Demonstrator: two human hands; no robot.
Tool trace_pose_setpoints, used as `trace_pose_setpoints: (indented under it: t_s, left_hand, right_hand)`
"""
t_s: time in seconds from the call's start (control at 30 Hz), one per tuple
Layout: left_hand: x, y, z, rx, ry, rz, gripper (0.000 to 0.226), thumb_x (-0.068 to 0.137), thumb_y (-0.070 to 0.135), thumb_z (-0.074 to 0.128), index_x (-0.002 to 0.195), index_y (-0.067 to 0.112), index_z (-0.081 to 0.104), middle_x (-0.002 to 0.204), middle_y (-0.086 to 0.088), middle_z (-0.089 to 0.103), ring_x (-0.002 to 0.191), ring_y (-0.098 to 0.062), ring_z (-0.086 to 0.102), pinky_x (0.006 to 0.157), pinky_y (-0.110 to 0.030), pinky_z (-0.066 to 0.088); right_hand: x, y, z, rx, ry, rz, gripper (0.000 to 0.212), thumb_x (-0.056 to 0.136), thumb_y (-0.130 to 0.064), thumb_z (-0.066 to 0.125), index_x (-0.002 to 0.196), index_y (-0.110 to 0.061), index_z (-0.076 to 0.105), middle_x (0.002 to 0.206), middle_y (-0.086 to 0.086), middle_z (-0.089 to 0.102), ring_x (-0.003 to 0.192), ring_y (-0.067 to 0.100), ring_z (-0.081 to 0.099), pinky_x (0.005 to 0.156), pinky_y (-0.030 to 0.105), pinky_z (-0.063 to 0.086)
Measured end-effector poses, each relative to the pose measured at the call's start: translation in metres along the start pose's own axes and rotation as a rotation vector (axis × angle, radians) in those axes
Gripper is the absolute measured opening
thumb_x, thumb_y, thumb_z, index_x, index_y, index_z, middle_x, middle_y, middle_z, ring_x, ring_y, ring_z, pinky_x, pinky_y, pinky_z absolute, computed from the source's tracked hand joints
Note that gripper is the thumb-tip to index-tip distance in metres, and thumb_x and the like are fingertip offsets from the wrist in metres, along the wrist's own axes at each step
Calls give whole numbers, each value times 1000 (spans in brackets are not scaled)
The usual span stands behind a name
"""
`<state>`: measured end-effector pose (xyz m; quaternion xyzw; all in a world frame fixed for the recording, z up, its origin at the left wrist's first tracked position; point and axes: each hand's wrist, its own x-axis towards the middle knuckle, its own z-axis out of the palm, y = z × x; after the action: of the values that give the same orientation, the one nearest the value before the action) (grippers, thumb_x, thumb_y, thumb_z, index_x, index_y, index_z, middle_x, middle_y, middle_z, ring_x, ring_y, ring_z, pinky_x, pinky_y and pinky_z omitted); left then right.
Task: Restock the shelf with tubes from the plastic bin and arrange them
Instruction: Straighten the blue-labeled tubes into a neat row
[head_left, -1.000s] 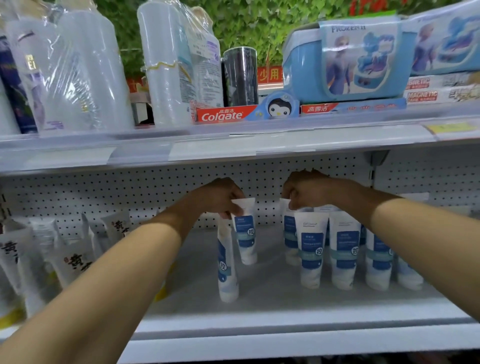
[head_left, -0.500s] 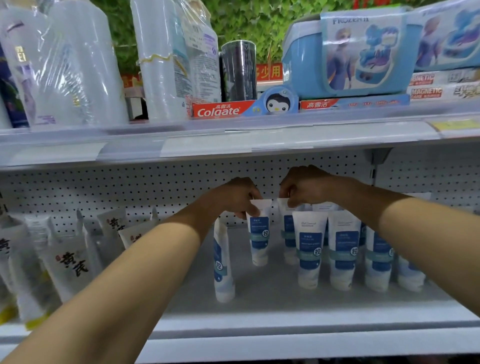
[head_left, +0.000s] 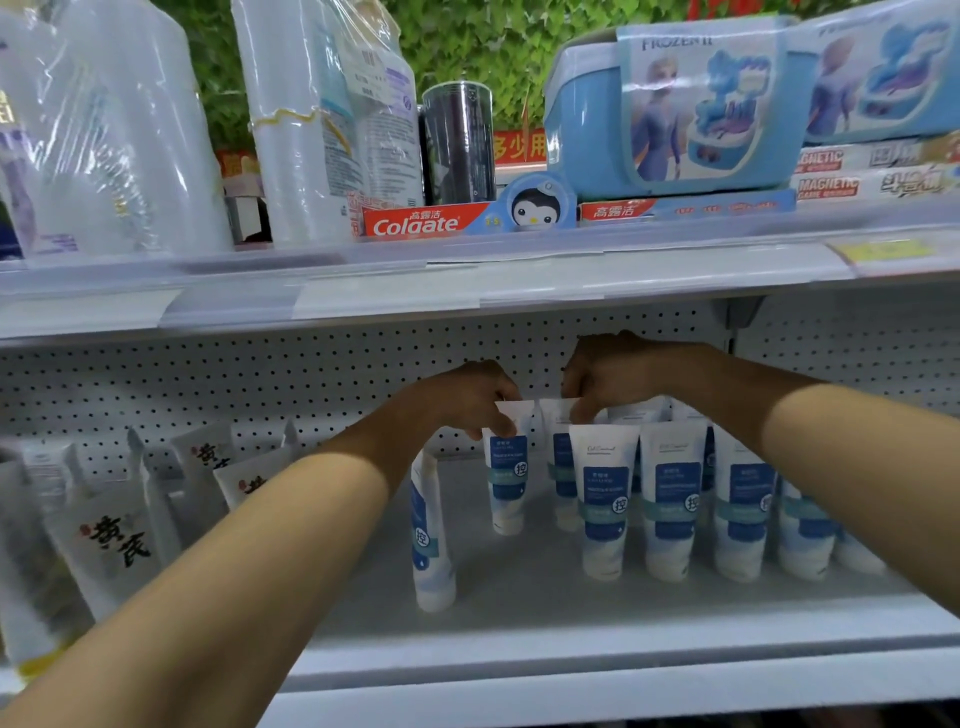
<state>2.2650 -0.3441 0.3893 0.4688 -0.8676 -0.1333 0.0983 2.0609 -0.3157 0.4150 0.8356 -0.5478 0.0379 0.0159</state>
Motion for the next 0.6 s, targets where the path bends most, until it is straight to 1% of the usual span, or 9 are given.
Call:
trace_pose_setpoints:
  t_s: [0.07,0.13,0.2,0.27,0.33,0.43,0.5,0.6]
  left_hand:
    - [1,0,1,-10,5,10,25,85,14,70,109,9,65,102,-2,63,88,-23,67,70,-27,59]
    - [2,-2,1,-21,8,18,26,85,14,71,110,8,64,102,-3,64,90,-24,67,73,-30,59]
    - [3,-3,2,-26,9,18,26,84,14,71,109,8,64,103,-5,64,89,-24,67,73,-30,59]
    - [4,-5,2,-46,13,13,27,84,14,72,110,7,65,102,-3,63,88,-24,67,74,-31,59]
    - [4,-5,3,-58,20,15,25,84,13,72,107,8,65,99,-1,63,88,-26,68,75,-33,60]
    - [5,-6,3,-40,22,26,16,83,15,73,96,16,64,96,-2,65,85,-26,69,75,-37,60]
    - [5,-6,4,-23,32,33,14,82,17,73,90,20,63,94,-4,68,83,-28,70,75,-44,60]
    - [3,-7,3,-27,33,29,14,81,18,73,92,20,66,97,-8,71,84,-31,70,74,-51,58]
  right_hand:
    - [3,0,6,-56,37,-13,18,81,-38,72,92,-24,72,88,-16,60,85,10,58,73,26,44]
    - [4,3,10,-73,66,-7,19,82,-35,71,96,-22,71,94,-12,60,86,11,57,73,26,41]
    - [4,5,11,-111,77,-9,20,83,-36,69,97,-21,70,94,-12,56,83,9,54,73,26,37]
    - [5,5,11,-129,81,-9,17,83,-36,69,94,-23,69,92,-13,53,80,7,50,73,25,35]
    - [6,4,11,-123,83,-15,16,83,-37,69,92,-24,68,91,-13,55,79,8,51,72,25,36]
    - [6,3,12,-131,87,-22,20,84,-37,68,95,-21,68,91,-11,56,82,10,54,74,26,37]
    - [7,2,12,-142,88,-27,22,85,-38,68,96,-19,69,89,-11,56,79,9,54,74,26,39]
    - [7,1,11,-142,88,-29,21,84,-37,69,94,-19,68,82,-13,54,74,7,51,75,27,41]
